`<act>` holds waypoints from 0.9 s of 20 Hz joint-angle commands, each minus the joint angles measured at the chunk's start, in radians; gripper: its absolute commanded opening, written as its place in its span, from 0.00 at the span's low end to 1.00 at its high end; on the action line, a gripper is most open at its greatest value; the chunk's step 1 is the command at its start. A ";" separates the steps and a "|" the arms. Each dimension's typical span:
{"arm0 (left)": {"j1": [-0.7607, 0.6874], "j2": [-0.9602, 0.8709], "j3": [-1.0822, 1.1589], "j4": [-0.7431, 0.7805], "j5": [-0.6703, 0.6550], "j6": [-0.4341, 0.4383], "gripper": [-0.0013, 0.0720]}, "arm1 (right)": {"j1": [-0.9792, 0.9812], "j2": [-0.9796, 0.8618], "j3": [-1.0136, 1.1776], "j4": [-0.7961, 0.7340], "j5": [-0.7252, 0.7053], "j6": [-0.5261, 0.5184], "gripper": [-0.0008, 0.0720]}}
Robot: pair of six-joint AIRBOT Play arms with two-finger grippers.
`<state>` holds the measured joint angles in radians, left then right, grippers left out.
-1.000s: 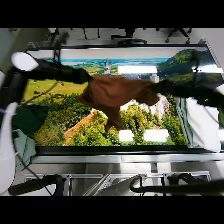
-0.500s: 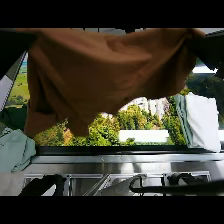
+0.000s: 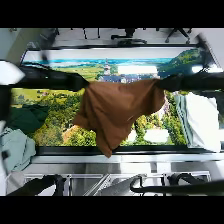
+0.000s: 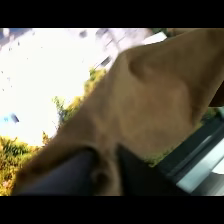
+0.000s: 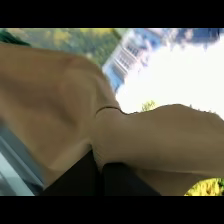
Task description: Fold the shirts.
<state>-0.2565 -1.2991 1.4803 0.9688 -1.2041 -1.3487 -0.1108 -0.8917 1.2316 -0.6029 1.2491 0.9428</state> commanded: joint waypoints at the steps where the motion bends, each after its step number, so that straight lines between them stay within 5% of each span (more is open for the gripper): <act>1: 0.007 -0.248 -0.066 -0.002 0.061 0.038 0.97 | 0.001 -0.198 -0.143 0.000 -0.166 -0.042 0.04; 5: 0.072 -0.442 0.060 -0.002 -0.027 0.025 0.97 | 0.000 -0.383 -0.141 0.004 -0.277 -0.058 0.04; 12: 0.224 -0.444 0.176 0.000 -0.304 0.004 0.97 | -0.018 -0.311 -0.103 -0.016 -0.303 -0.087 0.05; 13: 0.230 -0.427 0.129 0.000 -0.298 0.005 0.97 | -0.019 -0.293 -0.103 -0.037 -0.303 -0.087 0.12; 14: 0.230 -0.413 0.080 0.000 -0.288 0.005 0.97 | -0.019 -0.272 -0.103 -0.063 -0.301 -0.086 0.30; 18: 0.227 -0.394 -0.086 0.000 -0.284 0.005 0.97 | -0.018 -0.154 -0.103 -0.217 -0.270 0.000 0.34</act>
<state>-0.0357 -1.7058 1.4883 0.9684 -1.4742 -1.3430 -0.1284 -1.1179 1.1275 -0.7105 0.9600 0.8848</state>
